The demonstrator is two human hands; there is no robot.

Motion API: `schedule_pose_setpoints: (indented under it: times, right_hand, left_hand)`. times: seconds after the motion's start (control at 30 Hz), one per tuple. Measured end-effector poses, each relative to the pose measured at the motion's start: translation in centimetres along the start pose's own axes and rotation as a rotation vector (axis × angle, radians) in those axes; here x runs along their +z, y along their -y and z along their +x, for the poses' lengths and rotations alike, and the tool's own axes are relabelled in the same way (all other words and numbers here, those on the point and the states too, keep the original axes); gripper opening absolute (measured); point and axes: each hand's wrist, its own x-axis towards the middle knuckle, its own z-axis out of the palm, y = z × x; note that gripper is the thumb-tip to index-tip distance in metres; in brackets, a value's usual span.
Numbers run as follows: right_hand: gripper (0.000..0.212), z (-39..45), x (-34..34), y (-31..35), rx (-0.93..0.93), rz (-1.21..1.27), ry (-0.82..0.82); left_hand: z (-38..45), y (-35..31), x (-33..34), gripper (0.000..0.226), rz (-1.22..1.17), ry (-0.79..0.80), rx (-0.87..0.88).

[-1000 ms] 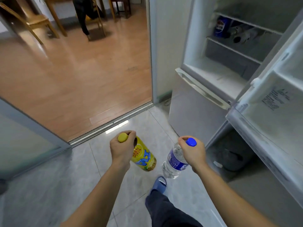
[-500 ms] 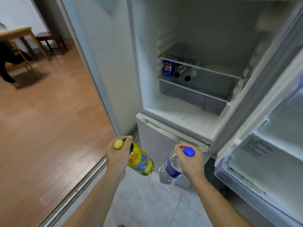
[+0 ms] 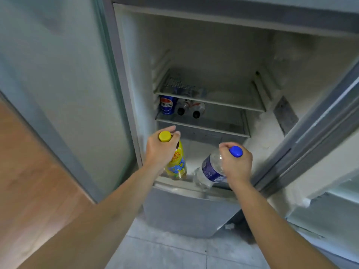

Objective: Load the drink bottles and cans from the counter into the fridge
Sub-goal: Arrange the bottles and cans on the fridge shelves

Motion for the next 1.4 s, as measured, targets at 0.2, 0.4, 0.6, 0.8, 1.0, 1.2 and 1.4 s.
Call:
schedule_pose_setpoints:
  times: [0.2,0.4,0.6,0.8,1.0,1.2,1.4]
  right_hand:
    - [0.018,4.4,4.2,0.8,-0.008,-0.059,-0.092]
    - [0.043,5.1,5.0,-0.7,0.108,-0.013,-0.077]
    - [0.084,5.9,3.1,1.1,0.266,-0.152,0.008]
    - [0.036,3.9,1.1,2.1,0.682,0.138,0.173]
    - [0.047,-0.8,-3.0,-1.3,0.897,0.551,0.266]
    - [0.057,-5.1,-2.9,-4.8,1.115,0.518,0.251]
    - [0.065,-6.8,-0.2,-7.9,1.094,0.394,0.116]
  left_hand:
    - [5.8,-0.2,1.8,0.008,0.063,0.094,0.062]
    - [7.3,2.8,2.3,0.003,0.049,0.158,-0.044]
    - [8.0,2.1,1.5,0.028,-0.037,0.113,-0.262]
    - [5.4,2.9,-0.9,0.006,-0.202,0.244,-0.431]
    - [2.2,7.0,-2.6,0.057,-0.382,0.305,-0.578]
    - [-1.1,9.2,-1.7,0.063,-0.423,0.300,-0.788]
    - [-3.6,9.9,1.5,0.049,-0.269,0.117,-0.887]
